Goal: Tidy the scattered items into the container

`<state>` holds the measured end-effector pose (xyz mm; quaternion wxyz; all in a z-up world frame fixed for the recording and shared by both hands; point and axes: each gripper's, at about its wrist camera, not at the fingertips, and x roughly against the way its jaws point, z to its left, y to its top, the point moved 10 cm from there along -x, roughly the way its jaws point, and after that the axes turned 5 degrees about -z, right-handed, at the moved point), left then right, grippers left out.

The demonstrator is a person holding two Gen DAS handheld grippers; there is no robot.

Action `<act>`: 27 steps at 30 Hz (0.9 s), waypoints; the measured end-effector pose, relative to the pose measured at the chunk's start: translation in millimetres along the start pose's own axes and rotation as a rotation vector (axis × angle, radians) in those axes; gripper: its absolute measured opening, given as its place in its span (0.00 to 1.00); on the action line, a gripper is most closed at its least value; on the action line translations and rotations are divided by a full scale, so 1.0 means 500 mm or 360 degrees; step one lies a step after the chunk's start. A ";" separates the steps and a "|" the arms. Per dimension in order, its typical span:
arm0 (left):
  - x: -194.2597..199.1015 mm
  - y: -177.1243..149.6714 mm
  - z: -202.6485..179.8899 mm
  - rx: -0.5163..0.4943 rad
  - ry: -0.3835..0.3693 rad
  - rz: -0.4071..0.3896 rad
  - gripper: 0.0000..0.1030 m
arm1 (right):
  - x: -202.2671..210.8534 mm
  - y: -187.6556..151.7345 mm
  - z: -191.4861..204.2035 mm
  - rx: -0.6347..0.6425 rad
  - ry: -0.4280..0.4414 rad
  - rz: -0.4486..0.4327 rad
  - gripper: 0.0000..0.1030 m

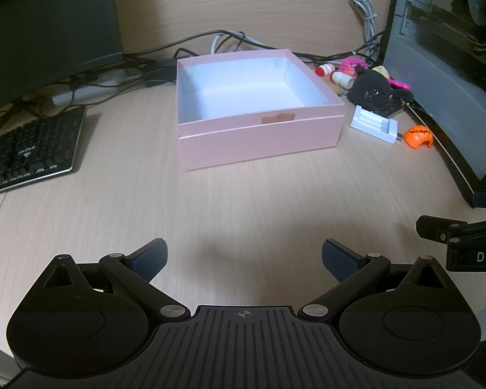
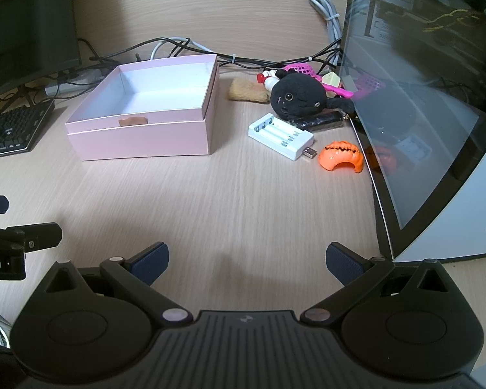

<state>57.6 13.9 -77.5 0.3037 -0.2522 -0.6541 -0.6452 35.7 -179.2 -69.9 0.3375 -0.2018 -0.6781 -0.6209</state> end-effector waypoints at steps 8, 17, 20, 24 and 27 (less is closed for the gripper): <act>-0.003 0.003 0.003 -0.0001 0.0004 0.0002 1.00 | -0.007 0.003 -0.002 -0.0010 -0.0001 0.0005 1.00; -0.013 0.010 0.001 -0.0012 0.0010 0.0005 1.00 | -0.020 0.010 -0.007 -0.0031 0.0004 0.0004 1.00; -0.017 0.017 0.002 -0.0021 0.0015 -0.0002 1.00 | -0.026 0.017 -0.009 -0.0033 0.0006 -0.0002 1.00; -0.023 0.033 -0.001 -0.0047 0.0024 -0.0035 1.00 | -0.029 0.029 -0.014 -0.0030 0.0002 -0.0027 1.00; -0.029 0.047 -0.007 -0.0075 0.0024 -0.0068 1.00 | -0.031 0.034 -0.020 -0.0043 0.0002 -0.0045 1.00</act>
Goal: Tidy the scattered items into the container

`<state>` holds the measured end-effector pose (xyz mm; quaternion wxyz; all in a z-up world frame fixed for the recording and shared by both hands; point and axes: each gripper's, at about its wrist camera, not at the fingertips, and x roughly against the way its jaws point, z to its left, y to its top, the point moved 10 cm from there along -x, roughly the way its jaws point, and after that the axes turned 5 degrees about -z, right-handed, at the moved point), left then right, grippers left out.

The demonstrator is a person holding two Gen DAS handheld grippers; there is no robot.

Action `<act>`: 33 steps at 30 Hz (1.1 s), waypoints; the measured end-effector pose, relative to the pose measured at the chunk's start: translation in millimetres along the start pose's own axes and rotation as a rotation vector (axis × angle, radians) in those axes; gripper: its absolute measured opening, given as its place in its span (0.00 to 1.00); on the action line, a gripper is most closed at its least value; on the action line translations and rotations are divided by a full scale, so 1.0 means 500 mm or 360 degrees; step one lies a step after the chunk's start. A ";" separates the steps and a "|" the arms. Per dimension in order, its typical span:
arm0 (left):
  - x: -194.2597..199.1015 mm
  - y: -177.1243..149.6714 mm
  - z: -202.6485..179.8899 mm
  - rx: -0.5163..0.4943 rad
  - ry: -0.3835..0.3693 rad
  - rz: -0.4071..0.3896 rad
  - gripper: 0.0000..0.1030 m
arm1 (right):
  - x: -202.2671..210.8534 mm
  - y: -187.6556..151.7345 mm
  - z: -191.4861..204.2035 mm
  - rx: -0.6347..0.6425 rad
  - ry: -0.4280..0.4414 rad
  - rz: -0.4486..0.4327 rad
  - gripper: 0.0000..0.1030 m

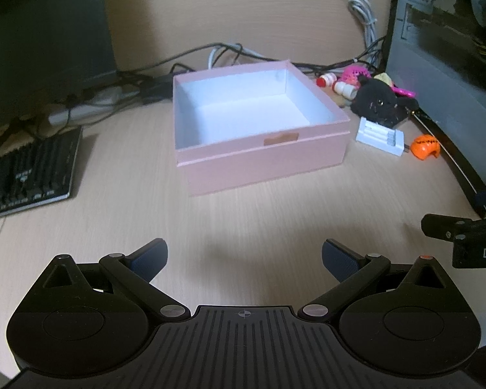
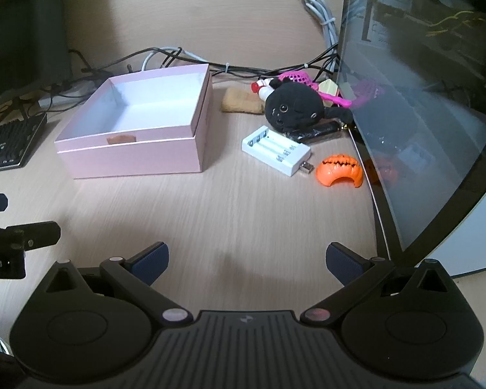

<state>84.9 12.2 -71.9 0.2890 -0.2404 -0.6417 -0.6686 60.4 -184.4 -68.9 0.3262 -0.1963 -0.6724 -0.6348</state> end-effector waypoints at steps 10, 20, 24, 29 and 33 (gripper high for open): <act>-0.051 0.065 -0.010 -0.0080 0.0052 -0.0101 1.00 | -0.024 0.033 -0.016 0.0102 -0.0049 -0.0138 1.00; -0.091 0.098 -0.010 -0.0102 0.0080 -0.0109 1.00 | -0.106 0.104 -0.044 0.0176 -0.0099 -0.0228 1.00; -0.113 0.093 -0.006 -0.0086 0.0080 -0.0058 1.00 | -0.164 0.136 -0.042 0.0216 -0.0128 -0.0242 1.00; -0.125 0.085 -0.013 -0.0113 0.0043 -0.0026 1.00 | -0.218 0.178 -0.017 0.0223 -0.0051 -0.0266 1.00; -0.132 0.073 -0.022 -0.0116 -0.0048 0.0016 1.00 | -0.258 0.231 0.001 0.0202 -0.0026 -0.0312 1.00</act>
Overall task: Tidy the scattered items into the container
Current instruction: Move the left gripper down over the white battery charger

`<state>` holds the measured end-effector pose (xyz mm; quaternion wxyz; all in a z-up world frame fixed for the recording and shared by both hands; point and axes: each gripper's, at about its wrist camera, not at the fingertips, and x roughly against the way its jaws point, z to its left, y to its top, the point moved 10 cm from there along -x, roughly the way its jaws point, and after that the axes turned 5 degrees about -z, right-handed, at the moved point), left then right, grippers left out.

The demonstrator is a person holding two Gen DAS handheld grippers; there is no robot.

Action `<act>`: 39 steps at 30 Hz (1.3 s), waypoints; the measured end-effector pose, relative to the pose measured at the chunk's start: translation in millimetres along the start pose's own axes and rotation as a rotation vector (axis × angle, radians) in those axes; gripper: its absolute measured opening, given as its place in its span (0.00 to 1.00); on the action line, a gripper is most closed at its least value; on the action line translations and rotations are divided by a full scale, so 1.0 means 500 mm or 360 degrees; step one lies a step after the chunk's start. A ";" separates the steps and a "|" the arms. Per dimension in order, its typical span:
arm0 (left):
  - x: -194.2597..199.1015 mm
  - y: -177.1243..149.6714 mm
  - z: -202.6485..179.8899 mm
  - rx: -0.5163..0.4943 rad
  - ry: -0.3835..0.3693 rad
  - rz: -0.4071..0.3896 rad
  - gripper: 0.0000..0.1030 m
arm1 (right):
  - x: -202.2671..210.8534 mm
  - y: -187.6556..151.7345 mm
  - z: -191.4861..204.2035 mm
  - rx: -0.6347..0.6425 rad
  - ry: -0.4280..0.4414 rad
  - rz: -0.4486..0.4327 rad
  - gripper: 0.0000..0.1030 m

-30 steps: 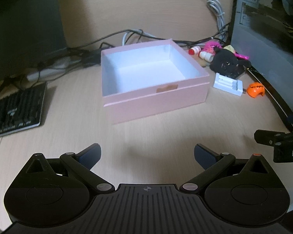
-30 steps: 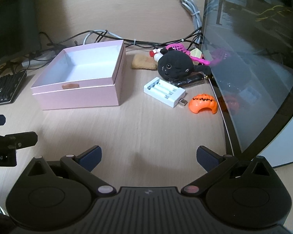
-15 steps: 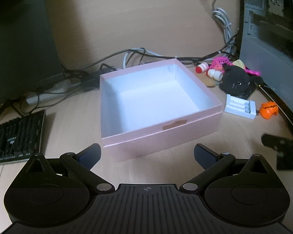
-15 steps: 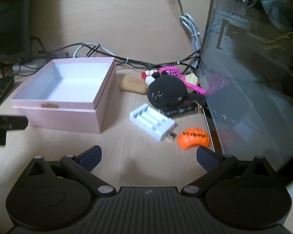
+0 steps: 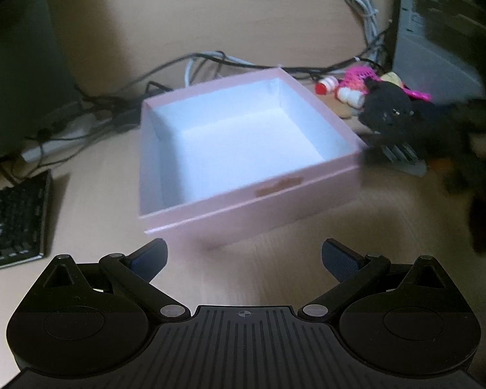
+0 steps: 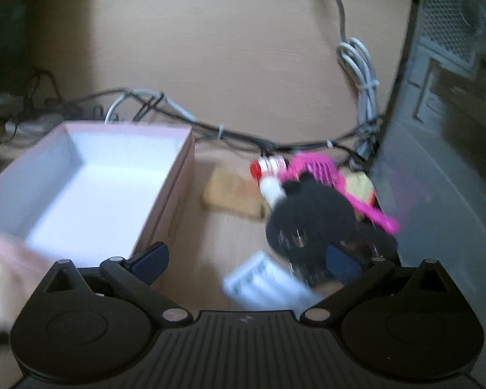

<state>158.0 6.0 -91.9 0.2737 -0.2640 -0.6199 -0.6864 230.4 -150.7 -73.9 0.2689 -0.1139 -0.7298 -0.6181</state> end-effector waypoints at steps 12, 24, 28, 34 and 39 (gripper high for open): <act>-0.032 -0.001 -0.011 0.0016 -0.0146 0.0018 1.00 | -0.048 0.058 0.084 -0.0016 0.0226 0.0012 1.00; -0.009 0.006 -0.116 -0.0314 -0.0353 -0.0062 1.00 | 0.250 -0.101 0.009 -0.0198 0.0176 0.0098 1.00; -0.006 0.000 -0.161 -0.0422 -0.0368 -0.0075 1.00 | 0.326 -0.146 -0.023 -0.0254 0.0090 0.0119 1.00; -0.013 0.052 -0.248 -0.0435 -0.0470 -0.0176 1.00 | 0.365 -0.247 -0.082 -0.0322 -0.0022 0.0285 1.00; -0.109 0.104 -0.331 -0.0474 -0.0423 -0.0220 1.00 | 0.378 -0.296 -0.108 -0.0339 -0.0056 0.0348 1.00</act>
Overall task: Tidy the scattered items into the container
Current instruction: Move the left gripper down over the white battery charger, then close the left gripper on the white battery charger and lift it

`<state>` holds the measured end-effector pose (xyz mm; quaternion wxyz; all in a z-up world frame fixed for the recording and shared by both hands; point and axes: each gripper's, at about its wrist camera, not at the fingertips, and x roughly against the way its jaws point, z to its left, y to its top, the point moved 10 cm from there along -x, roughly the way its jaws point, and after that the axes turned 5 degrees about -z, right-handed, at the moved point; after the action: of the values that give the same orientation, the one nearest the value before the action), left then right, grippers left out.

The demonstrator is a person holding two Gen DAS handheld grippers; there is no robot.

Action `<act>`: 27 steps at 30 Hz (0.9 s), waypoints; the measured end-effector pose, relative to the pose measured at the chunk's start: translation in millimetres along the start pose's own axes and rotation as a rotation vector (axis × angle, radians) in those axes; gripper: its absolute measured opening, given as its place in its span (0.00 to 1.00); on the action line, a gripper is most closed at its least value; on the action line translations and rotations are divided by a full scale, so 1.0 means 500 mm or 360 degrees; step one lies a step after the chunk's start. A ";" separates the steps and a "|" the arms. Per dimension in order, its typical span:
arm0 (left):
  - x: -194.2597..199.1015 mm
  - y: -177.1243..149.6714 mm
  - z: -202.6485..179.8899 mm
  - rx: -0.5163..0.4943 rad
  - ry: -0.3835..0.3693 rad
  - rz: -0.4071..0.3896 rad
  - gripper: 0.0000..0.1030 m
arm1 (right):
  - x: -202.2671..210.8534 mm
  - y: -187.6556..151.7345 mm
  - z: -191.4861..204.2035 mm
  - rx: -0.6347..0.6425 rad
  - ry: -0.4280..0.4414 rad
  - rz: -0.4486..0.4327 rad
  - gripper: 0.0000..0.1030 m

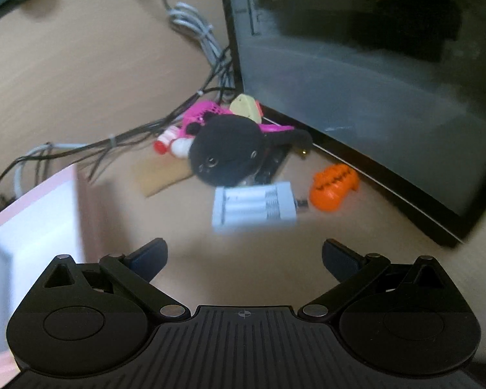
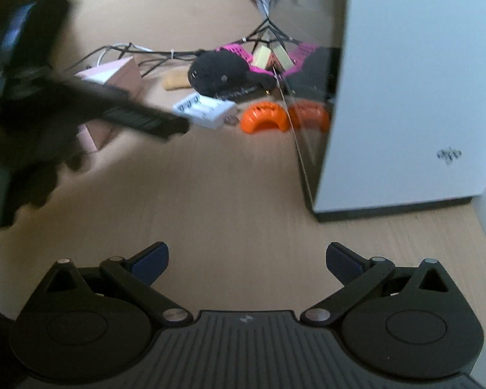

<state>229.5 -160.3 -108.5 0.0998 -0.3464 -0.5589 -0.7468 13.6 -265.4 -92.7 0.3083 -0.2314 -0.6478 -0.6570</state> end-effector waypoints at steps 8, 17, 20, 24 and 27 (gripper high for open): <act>-0.091 0.024 -0.024 -0.0053 0.0009 0.0052 1.00 | -0.009 -0.027 -0.039 -0.0060 0.0045 0.0042 1.00; -0.117 0.031 -0.024 -0.0068 -0.0011 0.0062 1.00 | -0.010 -0.037 -0.041 0.0076 0.0074 0.0056 1.00; -0.116 0.031 -0.023 -0.0068 0.0000 0.0040 0.96 | -0.006 -0.045 -0.036 0.0127 0.0067 0.0071 1.00; -0.099 0.026 -0.024 -0.0072 0.0000 0.0043 0.92 | -0.013 -0.040 -0.027 0.0160 0.0058 0.0082 1.00; -0.060 0.012 -0.027 -0.0065 0.0007 0.0040 0.92 | -0.009 -0.026 -0.011 0.0178 0.0086 0.0029 1.00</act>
<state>249.4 -181.5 -124.7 0.1032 -0.3537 -0.5391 -0.7574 7.9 -270.8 -105.3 0.3441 -0.2017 -0.6729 -0.6229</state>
